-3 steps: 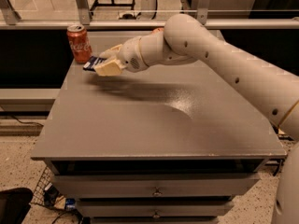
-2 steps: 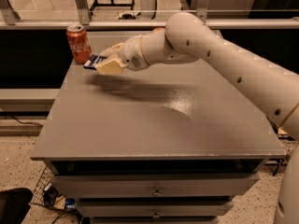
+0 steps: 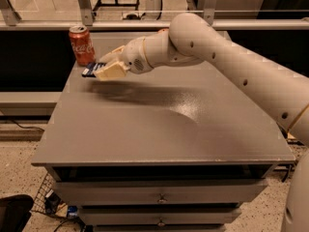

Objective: Move rxbar blueberry near coke can

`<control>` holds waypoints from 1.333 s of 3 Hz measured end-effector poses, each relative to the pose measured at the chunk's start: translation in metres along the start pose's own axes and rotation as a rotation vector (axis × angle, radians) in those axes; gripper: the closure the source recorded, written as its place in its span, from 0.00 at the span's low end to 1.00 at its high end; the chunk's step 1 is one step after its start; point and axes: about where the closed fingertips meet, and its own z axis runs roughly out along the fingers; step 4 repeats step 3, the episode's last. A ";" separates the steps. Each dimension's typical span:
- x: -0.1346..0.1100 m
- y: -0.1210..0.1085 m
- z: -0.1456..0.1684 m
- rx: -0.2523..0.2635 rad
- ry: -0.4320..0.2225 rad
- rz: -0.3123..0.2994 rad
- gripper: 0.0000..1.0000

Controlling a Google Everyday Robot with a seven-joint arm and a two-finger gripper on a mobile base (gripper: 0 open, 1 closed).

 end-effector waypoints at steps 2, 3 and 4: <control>-0.001 0.002 0.004 -0.008 0.000 -0.001 0.00; -0.001 0.002 0.004 -0.008 0.000 -0.001 0.00; -0.001 0.002 0.004 -0.008 0.000 -0.001 0.00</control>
Offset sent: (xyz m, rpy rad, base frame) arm -0.0007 0.0021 -0.0004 0.0001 0.0009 0.0036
